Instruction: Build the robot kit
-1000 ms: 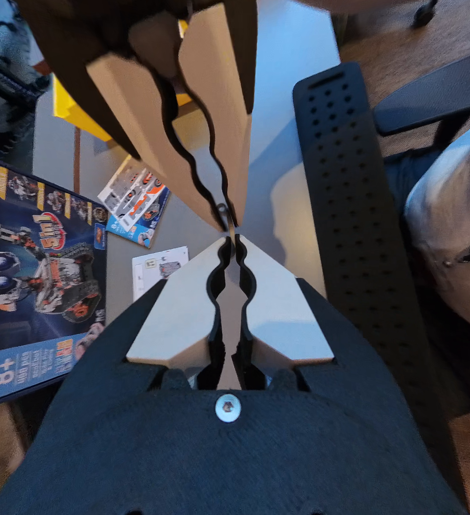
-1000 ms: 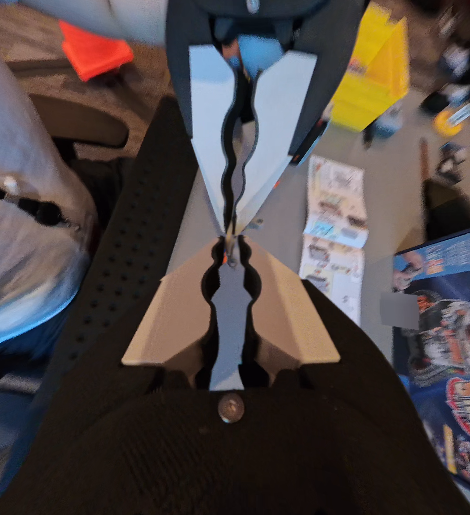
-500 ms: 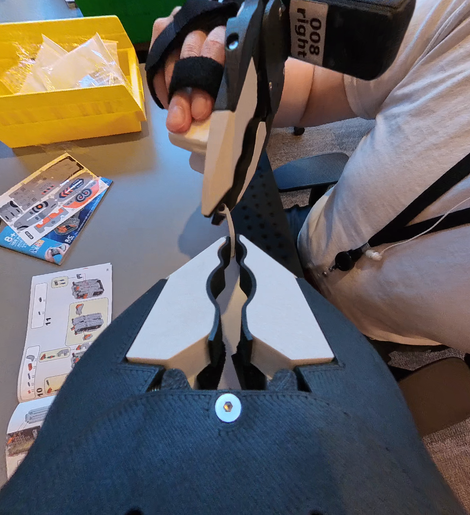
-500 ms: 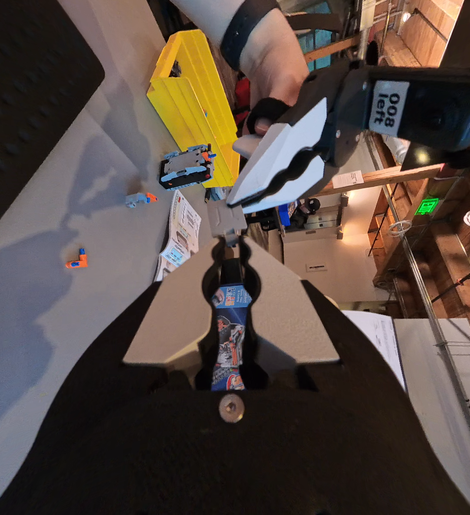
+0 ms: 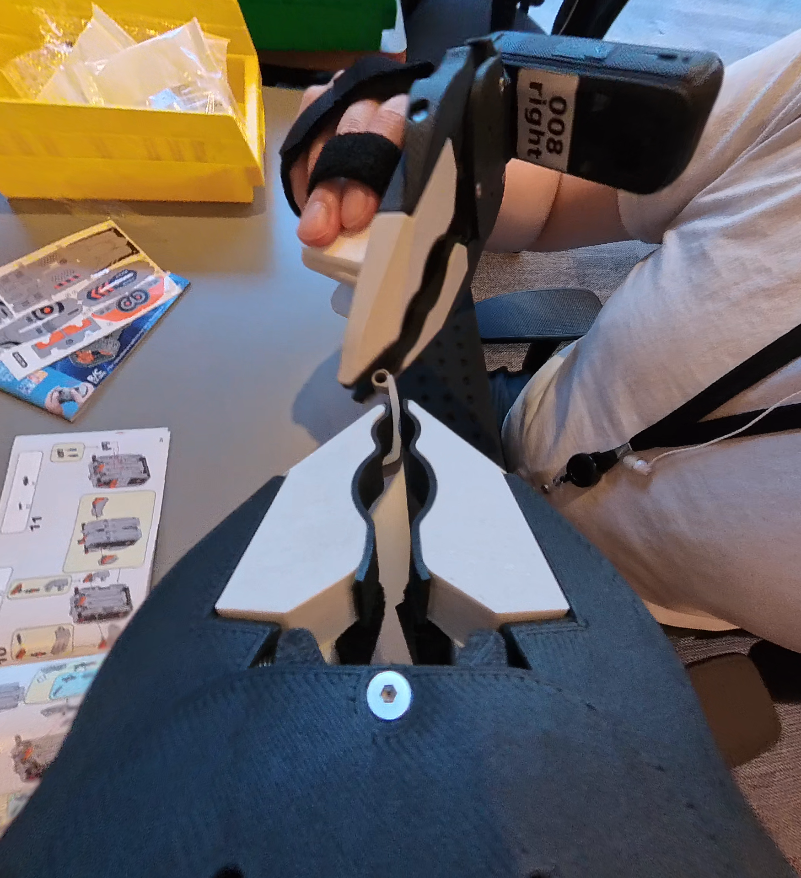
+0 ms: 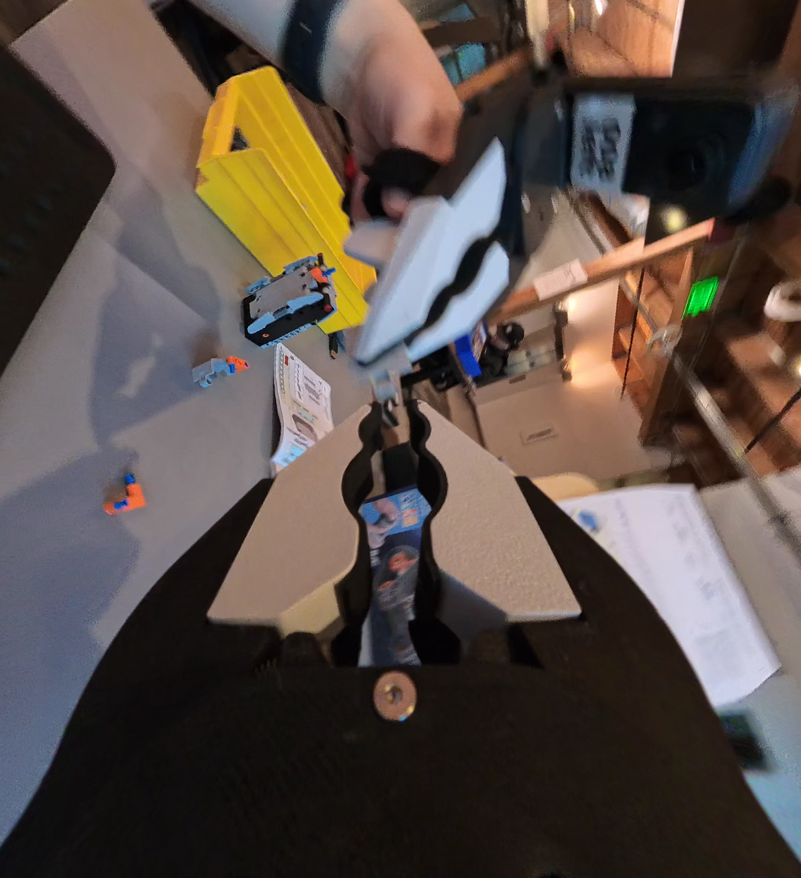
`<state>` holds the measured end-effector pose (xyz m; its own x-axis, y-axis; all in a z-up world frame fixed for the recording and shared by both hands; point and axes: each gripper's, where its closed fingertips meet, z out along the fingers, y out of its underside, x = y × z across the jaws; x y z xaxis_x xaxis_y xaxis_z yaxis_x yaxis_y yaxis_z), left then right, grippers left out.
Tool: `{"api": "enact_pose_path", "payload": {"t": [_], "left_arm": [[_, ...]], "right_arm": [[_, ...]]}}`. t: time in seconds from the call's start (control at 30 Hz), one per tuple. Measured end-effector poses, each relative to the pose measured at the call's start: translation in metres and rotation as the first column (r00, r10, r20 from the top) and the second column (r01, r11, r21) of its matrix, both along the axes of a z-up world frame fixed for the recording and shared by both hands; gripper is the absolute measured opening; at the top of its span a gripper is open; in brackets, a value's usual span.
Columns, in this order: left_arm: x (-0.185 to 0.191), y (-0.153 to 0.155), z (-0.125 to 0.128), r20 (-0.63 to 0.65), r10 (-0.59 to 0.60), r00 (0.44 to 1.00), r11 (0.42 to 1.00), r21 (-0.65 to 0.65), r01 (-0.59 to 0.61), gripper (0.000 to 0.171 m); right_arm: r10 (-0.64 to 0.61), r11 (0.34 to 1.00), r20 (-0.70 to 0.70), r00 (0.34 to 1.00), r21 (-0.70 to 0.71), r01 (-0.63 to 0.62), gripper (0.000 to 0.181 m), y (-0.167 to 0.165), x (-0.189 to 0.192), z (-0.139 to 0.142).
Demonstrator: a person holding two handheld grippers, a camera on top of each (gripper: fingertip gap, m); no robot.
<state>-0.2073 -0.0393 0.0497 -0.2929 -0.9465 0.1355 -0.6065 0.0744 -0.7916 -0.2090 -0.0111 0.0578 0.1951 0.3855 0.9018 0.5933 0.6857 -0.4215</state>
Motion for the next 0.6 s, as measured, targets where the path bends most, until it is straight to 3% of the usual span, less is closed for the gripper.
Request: {"api": "enact_pose_path", "payload": {"t": [0.07,0.13,0.17,0.23,0.27,0.3,0.33,0.47,0.6], "left_arm": [[-0.011,0.002,-0.005,-0.029,0.024,0.999,1.0,0.006,-0.024,0.0],[-0.024,0.013,-0.009,-0.039,0.094,0.995,0.994,0.061,-0.092,0.001],[-0.032,0.019,-0.012,-0.05,0.132,0.99,0.987,0.094,-0.127,0.001],[-0.046,0.031,-0.02,-0.08,0.208,0.975,0.969,0.156,-0.194,0.0],[-0.052,0.035,-0.023,-0.093,0.242,0.966,0.959,0.176,-0.223,0.0],[-0.057,0.038,-0.026,-0.105,0.266,0.958,0.952,0.184,-0.244,0.0],[-0.061,0.039,-0.029,-0.111,0.282,0.953,0.948,0.184,-0.259,0.0],[-0.07,0.04,-0.044,-0.138,0.316,0.939,0.938,0.195,-0.287,0.0],[-0.073,0.038,-0.057,-0.168,0.311,0.935,0.941,0.193,-0.278,0.0]], "right_arm": [[-0.099,0.958,-0.143,0.985,-0.281,0.056,0.023,0.023,0.013,-0.016],[-0.237,0.79,-0.241,0.941,-0.612,0.042,0.026,0.044,0.023,-0.051],[-0.36,0.665,-0.23,0.904,-0.743,0.076,0.024,0.06,0.032,-0.076],[-0.557,0.299,-0.019,0.83,-0.937,0.179,0.036,0.074,0.043,-0.14],[-0.579,0.133,0.069,0.813,-0.975,0.177,0.038,0.07,0.039,-0.162],[-0.561,0.032,0.089,0.823,-0.991,0.128,0.037,0.064,0.027,-0.172],[-0.564,-0.003,0.081,0.822,-0.995,0.096,0.036,0.063,0.015,-0.174],[-0.539,-0.016,0.292,0.79,-0.942,0.336,0.041,0.054,0.004,-0.195],[-0.492,-0.021,0.424,0.76,-0.879,0.477,0.041,0.036,-0.007,-0.209]]}}
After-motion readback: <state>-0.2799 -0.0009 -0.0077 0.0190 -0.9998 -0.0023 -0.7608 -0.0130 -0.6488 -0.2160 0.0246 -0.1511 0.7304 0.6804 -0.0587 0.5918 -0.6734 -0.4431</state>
